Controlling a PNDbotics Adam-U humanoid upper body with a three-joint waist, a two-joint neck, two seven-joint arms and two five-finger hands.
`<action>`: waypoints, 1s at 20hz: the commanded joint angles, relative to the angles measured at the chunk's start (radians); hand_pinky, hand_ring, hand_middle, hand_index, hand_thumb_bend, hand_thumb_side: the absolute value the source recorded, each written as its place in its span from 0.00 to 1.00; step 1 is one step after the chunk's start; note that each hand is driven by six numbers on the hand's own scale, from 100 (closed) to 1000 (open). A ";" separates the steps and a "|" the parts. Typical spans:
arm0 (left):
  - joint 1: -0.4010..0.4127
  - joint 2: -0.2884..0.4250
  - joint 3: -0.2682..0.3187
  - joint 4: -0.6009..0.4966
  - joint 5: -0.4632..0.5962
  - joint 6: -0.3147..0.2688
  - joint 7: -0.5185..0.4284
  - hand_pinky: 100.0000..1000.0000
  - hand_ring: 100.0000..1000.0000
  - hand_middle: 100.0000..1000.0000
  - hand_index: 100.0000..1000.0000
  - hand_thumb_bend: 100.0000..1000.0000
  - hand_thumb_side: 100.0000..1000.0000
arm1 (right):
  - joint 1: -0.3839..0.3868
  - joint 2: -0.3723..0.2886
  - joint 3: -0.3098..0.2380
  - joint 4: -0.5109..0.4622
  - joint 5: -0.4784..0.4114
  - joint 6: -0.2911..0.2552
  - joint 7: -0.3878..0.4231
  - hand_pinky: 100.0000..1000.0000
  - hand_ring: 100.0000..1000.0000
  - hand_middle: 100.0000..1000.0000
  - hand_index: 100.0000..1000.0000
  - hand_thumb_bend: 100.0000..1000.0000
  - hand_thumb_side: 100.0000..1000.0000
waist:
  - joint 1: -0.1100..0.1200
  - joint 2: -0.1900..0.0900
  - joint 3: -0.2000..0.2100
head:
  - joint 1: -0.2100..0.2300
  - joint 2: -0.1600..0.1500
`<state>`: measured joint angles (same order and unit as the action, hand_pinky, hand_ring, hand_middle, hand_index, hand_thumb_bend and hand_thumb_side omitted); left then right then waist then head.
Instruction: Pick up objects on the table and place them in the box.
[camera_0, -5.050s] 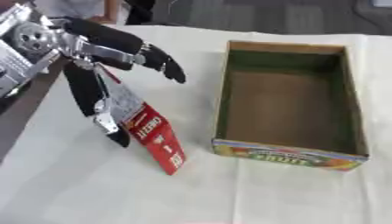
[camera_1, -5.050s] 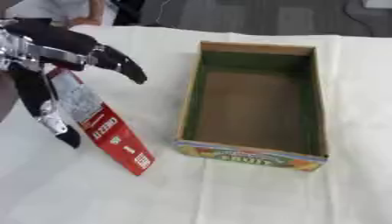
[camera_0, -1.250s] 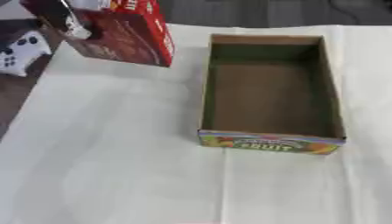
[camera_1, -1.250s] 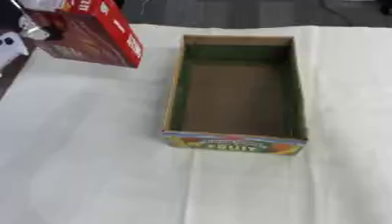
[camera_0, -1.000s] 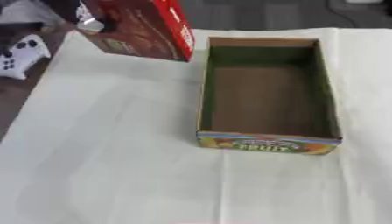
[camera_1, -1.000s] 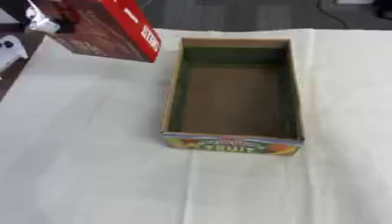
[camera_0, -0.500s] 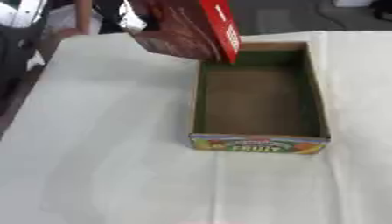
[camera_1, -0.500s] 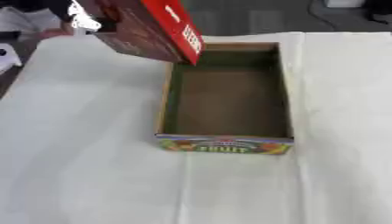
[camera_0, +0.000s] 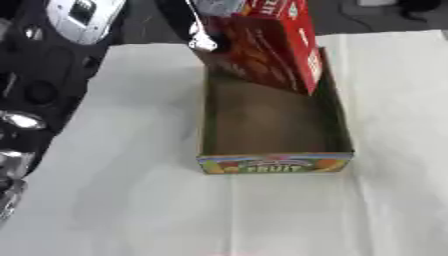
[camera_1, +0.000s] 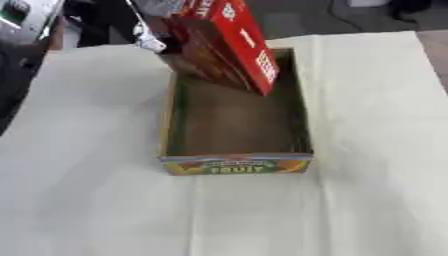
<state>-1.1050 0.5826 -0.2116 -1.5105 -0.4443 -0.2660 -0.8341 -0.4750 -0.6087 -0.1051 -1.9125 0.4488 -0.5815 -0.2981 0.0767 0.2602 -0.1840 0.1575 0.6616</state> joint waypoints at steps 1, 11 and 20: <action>-0.034 -0.015 -0.007 0.002 -0.006 -0.085 -0.073 0.35 0.43 0.47 0.51 0.00 0.00 | -0.019 -0.018 -0.005 -0.010 -0.006 -0.002 0.001 0.27 0.44 0.48 0.59 0.00 0.74 | -0.002 -0.021 -0.012 | -0.007 -0.009; -0.037 -0.020 -0.055 0.054 -0.041 -0.107 -0.073 0.48 0.49 0.53 0.56 0.17 0.23 | -0.023 -0.019 -0.006 -0.009 -0.011 -0.003 0.005 0.27 0.44 0.48 0.59 0.00 0.74 | 0.007 -0.011 -0.030 | -0.009 -0.010; -0.038 0.009 -0.067 0.109 -0.076 -0.123 -0.073 0.50 0.51 0.55 0.58 0.21 0.26 | -0.018 -0.020 -0.006 -0.006 -0.011 -0.004 0.006 0.27 0.44 0.48 0.59 0.00 0.74 | -0.003 -0.014 -0.015 | -0.002 -0.007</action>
<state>-1.1185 0.5606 -0.2847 -1.3972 -0.5141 -0.2879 -0.8121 -0.4814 -0.6087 -0.1049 -1.9120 0.4406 -0.5856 -0.2935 0.0825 0.2642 -0.2004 0.1580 0.6615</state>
